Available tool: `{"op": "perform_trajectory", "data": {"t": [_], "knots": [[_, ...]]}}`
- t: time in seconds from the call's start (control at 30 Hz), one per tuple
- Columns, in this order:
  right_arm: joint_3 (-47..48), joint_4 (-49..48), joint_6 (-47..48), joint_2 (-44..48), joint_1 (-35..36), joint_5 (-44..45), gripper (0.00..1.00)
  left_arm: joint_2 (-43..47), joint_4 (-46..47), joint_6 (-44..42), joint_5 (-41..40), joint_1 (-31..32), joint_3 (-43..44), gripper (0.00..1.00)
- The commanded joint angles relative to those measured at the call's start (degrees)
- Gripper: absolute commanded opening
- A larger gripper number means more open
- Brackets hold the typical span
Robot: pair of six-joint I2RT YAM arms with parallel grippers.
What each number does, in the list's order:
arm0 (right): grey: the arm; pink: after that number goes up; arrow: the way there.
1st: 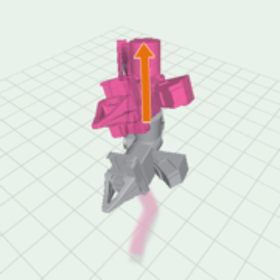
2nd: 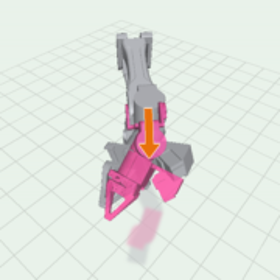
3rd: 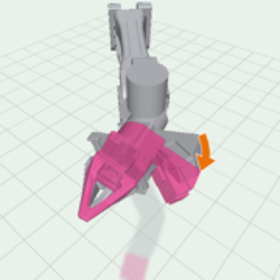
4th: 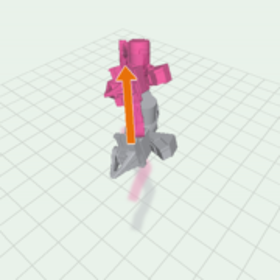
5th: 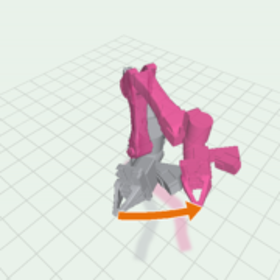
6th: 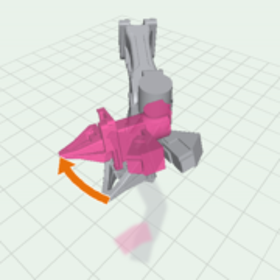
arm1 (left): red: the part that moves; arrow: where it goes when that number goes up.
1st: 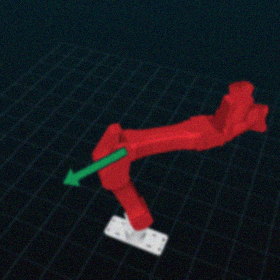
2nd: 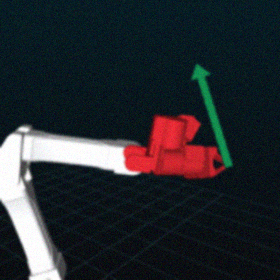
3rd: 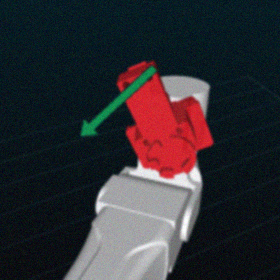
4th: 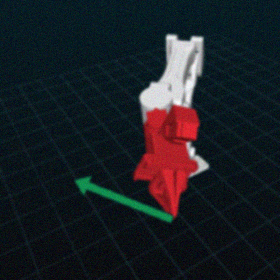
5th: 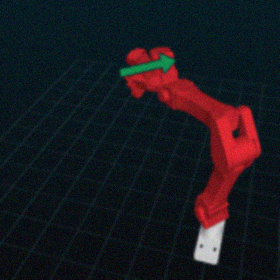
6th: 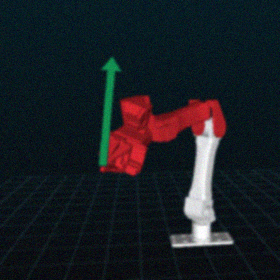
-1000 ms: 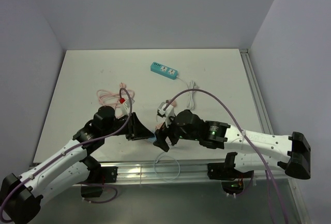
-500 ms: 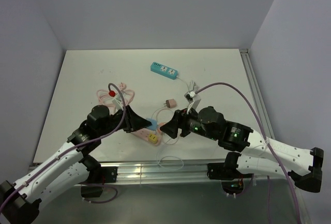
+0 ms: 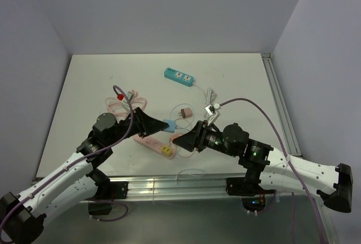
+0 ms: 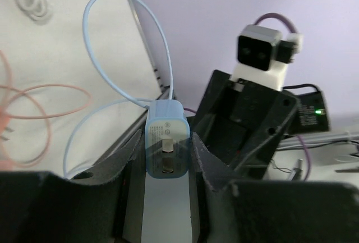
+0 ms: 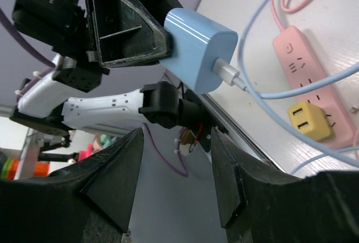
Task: Insert the plug
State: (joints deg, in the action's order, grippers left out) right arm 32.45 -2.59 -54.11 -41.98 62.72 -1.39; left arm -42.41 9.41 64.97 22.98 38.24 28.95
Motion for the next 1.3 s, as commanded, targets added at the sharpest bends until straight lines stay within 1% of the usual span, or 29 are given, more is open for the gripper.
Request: {"op": "perform_trajectory", "data": {"t": [0.0,0.07,0.1,0.23,0.37,0.6,0.8,0.93,1.07,1.27], "knots": [[-2.1,-9.3,-3.5,1.5,-0.1,1.0,0.58,-1.1,11.7,7.2,4.1,0.2,-0.6,0.00],[-4.0,-12.8,-4.2,2.2,-0.1,1.3,0.58,-1.3,14.6,9.4,5.0,0.1,-1.4,0.00],[-4.3,-13.5,-4.5,2.7,-0.1,3.1,0.58,-1.0,15.3,9.9,5.1,0.1,-1.6,0.00],[-6.1,-17.2,-5.6,3.7,-0.1,8.1,0.58,0.7,16.1,11.1,4.1,0.1,-2.7,0.00],[-7.4,-20.3,-7.0,4.0,-0.1,10.7,0.58,2.4,16.4,11.4,4.0,0.1,-3.1,0.00],[-7.0,-26.5,-6.9,-0.1,-0.1,10.4,0.58,3.1,17.3,12.9,4.0,0.1,-3.5,0.00],[-6.3,-29.8,-6.8,-3.7,-0.1,10.5,0.57,3.3,18.3,13.4,3.8,0.1,-4.3,0.00],[-6.3,-31.9,-6.5,-4.4,-0.1,11.7,0.54,3.5,18.5,13.7,3.9,0.1,-4.5,0.00],[-6.1,-33.5,-6.0,-5.6,-0.1,11.5,0.47,3.0,19.3,14.0,4.2,0.1,-4.8,0.00],[-4.8,-34.4,-5.0,-7.2,-0.1,9.4,0.46,2.3,20.9,14.6,4.4,0.1,-5.3,0.00]]}}
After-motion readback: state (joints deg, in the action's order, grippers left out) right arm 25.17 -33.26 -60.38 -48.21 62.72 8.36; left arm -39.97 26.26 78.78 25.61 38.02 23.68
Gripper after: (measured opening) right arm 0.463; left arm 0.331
